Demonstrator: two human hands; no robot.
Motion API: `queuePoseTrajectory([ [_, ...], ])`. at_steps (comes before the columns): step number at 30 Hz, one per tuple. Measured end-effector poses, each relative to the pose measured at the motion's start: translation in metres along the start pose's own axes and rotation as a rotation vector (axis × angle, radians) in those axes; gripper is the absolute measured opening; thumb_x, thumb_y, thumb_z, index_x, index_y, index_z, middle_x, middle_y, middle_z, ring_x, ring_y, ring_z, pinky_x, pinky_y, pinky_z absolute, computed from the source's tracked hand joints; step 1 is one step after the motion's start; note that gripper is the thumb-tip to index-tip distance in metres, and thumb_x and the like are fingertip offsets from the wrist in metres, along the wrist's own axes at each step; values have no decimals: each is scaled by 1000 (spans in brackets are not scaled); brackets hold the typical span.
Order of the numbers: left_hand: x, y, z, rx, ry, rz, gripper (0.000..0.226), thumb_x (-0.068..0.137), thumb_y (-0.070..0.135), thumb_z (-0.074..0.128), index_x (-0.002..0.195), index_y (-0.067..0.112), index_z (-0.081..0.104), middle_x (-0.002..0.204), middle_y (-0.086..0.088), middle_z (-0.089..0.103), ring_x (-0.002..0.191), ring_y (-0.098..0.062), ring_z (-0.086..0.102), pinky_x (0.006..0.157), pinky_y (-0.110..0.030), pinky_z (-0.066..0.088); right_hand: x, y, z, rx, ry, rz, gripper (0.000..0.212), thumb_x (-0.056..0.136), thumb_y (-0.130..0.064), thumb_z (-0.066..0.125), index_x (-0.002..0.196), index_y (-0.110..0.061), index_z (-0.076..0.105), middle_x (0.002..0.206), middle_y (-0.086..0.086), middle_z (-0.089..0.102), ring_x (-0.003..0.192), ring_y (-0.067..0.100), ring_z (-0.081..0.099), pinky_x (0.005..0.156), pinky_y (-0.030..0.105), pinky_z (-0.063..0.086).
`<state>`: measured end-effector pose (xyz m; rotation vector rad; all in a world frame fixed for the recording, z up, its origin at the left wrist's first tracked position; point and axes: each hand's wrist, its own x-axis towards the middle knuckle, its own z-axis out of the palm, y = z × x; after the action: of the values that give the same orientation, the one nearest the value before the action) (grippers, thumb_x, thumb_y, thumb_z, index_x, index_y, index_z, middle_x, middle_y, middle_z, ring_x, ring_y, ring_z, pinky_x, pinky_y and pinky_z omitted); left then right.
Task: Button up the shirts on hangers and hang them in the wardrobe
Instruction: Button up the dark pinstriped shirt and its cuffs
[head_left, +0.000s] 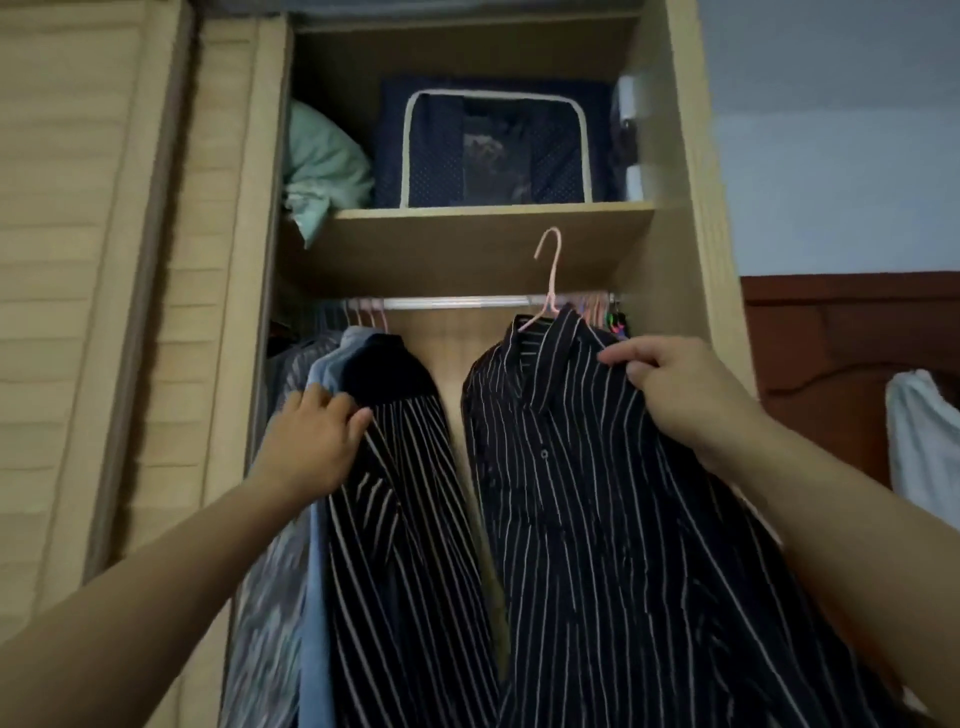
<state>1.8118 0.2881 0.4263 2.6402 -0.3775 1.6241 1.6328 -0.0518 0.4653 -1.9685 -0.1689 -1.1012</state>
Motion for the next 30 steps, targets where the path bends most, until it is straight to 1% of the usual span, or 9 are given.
queuePoseTrajectory([
  [2, 19, -42, 27, 66, 41, -2, 57, 99, 52, 28, 95, 7, 64, 94, -23, 59, 85, -45, 55, 69, -51, 50, 35, -4, 45, 215, -71, 164, 38, 104, -2, 48, 113, -27, 75, 107, -2, 64, 82, 15, 65, 55, 24, 53],
  [4, 34, -80, 51, 117, 68, 22, 54, 98, 51, 32, 97, 8, 65, 99, -22, 58, 90, -44, 53, 72, -52, 47, 63, 5, 85, 319, -132, 257, 45, 99, 8, 49, 119, -25, 73, 104, -2, 65, 86, 19, 66, 58, 27, 57],
  [6, 52, -108, 63, 173, 138, 66, 50, 97, 48, 36, 97, 7, 66, 103, -22, 57, 95, -43, 51, 77, -54, 44, 89, 22, 122, 356, -90, 290, 53, 98, 15, 43, 125, -22, 71, 104, 0, 66, 84, 18, 65, 61, 28, 56],
  [9, 69, -137, 77, 216, 196, 106, 52, 97, 47, 35, 100, 7, 68, 115, -24, 56, 109, -45, 49, 91, -56, 39, 129, 44, 170, 437, 37, 338, 59, 96, 17, 35, 122, -22, 72, 118, 12, 67, 87, 26, 69, 58, 30, 58],
  [12, 78, -158, 95, 203, 198, 57, 52, 97, 50, 36, 108, 10, 68, 130, -25, 51, 125, -47, 44, 103, -57, 35, 174, 44, 207, 508, 117, 351, 57, 97, 16, 32, 121, -19, 70, 112, 18, 69, 81, 27, 70, 51, 28, 57],
  [16, 84, -174, 121, 153, 252, 42, 56, 96, 51, 38, 119, 10, 68, 147, -28, 42, 137, -52, 33, 108, -63, 29, 233, 29, 250, 515, 156, 303, 51, 97, 16, 37, 124, -14, 67, 100, 14, 68, 78, 26, 68, 47, 24, 55],
  [20, 85, -181, 134, 111, 334, 68, 57, 96, 53, 37, 117, 9, 68, 151, -24, 38, 142, -51, 29, 111, -63, 25, 277, 34, 282, 424, 114, 265, 58, 91, 21, 41, 131, -13, 65, 121, 23, 67, 94, 34, 69, 80, 42, 61],
  [25, 86, -186, 138, 99, 349, 46, 53, 95, 53, 40, 110, 11, 69, 153, -20, 36, 145, -47, 25, 115, -60, 22, 287, 52, 300, 298, -6, 277, 62, 94, 21, 37, 133, -18, 64, 120, 16, 65, 84, 23, 67, 50, 25, 56],
  [30, 86, -183, 140, 114, 366, 45, 53, 94, 52, 41, 107, 9, 68, 152, -21, 36, 145, -47, 25, 113, -60, 23, 272, 61, 306, 173, -91, 279, 57, 96, 17, 40, 136, -18, 62, 115, 13, 65, 83, 21, 65, 56, 26, 56],
])
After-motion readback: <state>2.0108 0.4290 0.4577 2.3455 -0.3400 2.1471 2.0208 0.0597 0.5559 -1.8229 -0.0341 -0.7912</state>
